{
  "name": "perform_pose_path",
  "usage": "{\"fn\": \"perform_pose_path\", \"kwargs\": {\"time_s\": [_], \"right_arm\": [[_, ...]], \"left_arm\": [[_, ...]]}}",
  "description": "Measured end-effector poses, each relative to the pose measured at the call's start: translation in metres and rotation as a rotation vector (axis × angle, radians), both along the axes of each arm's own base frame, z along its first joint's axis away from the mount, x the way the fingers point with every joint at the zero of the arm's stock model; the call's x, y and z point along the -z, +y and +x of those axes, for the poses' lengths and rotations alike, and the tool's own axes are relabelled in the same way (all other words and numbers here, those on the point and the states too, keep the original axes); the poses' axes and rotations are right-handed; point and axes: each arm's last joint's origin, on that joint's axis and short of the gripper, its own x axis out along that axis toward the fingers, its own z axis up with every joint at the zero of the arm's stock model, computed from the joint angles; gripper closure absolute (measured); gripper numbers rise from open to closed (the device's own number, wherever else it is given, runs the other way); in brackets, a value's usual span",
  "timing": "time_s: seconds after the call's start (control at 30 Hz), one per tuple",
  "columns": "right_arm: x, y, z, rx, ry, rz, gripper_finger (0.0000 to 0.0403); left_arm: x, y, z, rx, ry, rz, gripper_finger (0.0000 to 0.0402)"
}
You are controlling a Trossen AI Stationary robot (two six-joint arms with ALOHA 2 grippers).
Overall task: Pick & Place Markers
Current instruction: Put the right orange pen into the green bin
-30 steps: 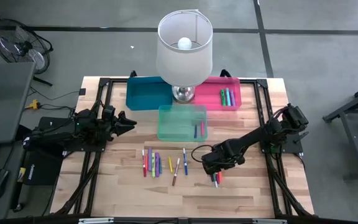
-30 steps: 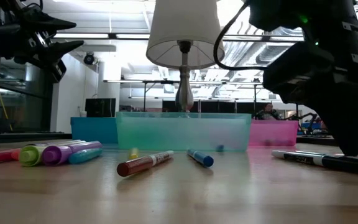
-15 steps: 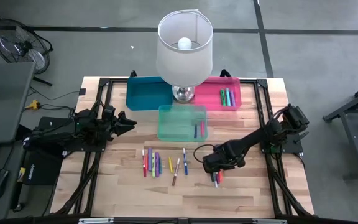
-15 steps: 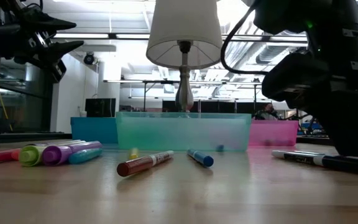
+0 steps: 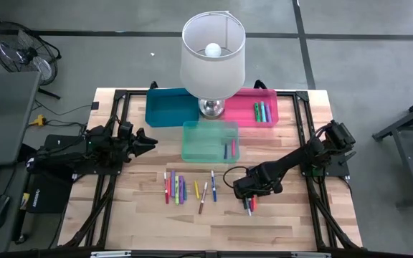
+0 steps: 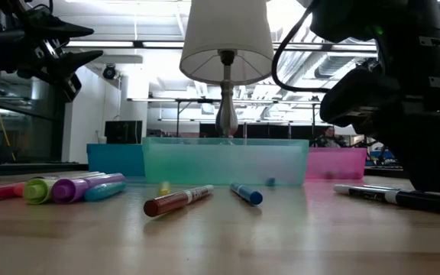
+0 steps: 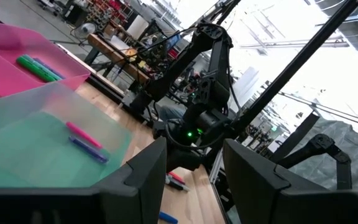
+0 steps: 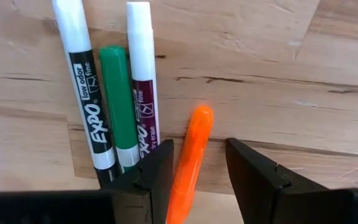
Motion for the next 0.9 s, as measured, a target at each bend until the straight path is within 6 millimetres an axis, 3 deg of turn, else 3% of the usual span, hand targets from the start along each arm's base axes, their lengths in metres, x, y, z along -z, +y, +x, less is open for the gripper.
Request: {"fn": "perform_pose_path", "kwargs": {"time_s": [0.23,0.7,0.9], "right_arm": [[0.0006,-0.0004,-0.0005,0.017,0.008,-0.009,0.0273],[0.0010,-0.0006,-0.0010,0.021,0.013,-0.009,0.0360],[0.0010,-0.0006,-0.0010,0.023,0.013,-0.009,0.0374]], "left_arm": [[0.0000,0.0000,0.0000,0.000,0.000,0.000,0.0246],[0.0000,0.0000,0.0000,0.000,0.000,0.000,0.0246],[0.0000,0.0000,0.0000,0.000,0.000,0.000,0.0246]]}}
